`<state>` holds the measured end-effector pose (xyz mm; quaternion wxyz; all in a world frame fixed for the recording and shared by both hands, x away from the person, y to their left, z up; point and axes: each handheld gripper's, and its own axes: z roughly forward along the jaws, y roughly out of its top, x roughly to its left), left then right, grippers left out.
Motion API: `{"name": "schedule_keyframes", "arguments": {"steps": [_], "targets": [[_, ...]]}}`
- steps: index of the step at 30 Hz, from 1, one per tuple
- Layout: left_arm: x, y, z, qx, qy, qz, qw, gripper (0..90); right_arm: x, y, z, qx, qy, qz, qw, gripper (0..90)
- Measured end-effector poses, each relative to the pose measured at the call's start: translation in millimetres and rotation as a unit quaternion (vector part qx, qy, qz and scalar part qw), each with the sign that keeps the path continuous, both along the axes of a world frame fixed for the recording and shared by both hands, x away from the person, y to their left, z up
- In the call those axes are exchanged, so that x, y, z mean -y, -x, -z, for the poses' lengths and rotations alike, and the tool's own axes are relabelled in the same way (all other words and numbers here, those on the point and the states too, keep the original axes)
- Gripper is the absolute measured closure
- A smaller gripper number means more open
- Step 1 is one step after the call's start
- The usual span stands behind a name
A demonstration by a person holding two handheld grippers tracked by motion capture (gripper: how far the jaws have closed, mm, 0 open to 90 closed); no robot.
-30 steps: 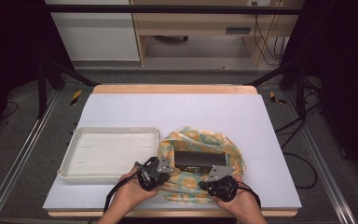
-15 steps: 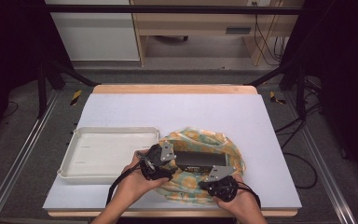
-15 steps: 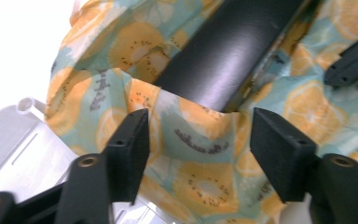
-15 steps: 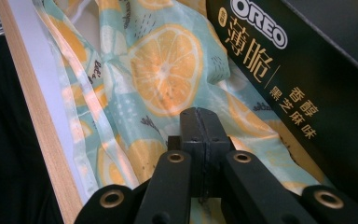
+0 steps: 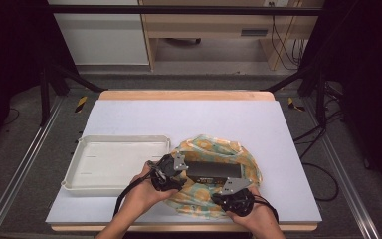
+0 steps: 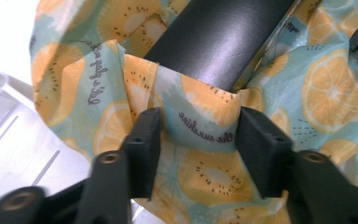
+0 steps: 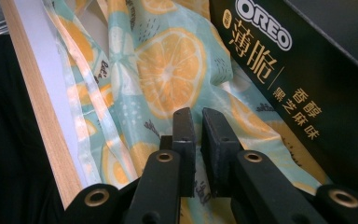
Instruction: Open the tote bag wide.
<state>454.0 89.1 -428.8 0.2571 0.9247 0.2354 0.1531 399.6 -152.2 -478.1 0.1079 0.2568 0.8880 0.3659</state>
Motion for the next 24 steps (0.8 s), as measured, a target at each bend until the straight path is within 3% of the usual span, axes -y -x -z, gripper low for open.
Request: {"name": "schedule_keyframes", "arguments": {"steps": [8,13,18,22,24], "targets": [[-4.6,2.5,5.3,-0.007,-0.009,0.008,0.9999,76.4,0.7,0.3,-0.7,0.001,-0.001,0.001,1.0,82.6],[-9.3,3.6,4.4,-0.002,0.006,0.012,0.9999,89.8,0.6,0.6,-1.1,0.001,-0.003,0.002,1.0,81.1],[-15.5,12.8,-1.0,0.0,0.012,0.016,0.9998,90.0,3.3,2.7,-8.6,0.015,-0.016,0.009,0.9997,72.9],[-22.6,19.1,-2.8,-0.001,0.002,0.016,0.9999,90.0,3.5,2.9,-21.0,0.033,-0.028,0.013,0.999,63.0],[-24.7,20.7,-2.1,-0.005,0.01,0.015,0.9998,90.0,1.2,1.0,-25.7,0.037,-0.031,0.008,0.9988,58.4]]}}
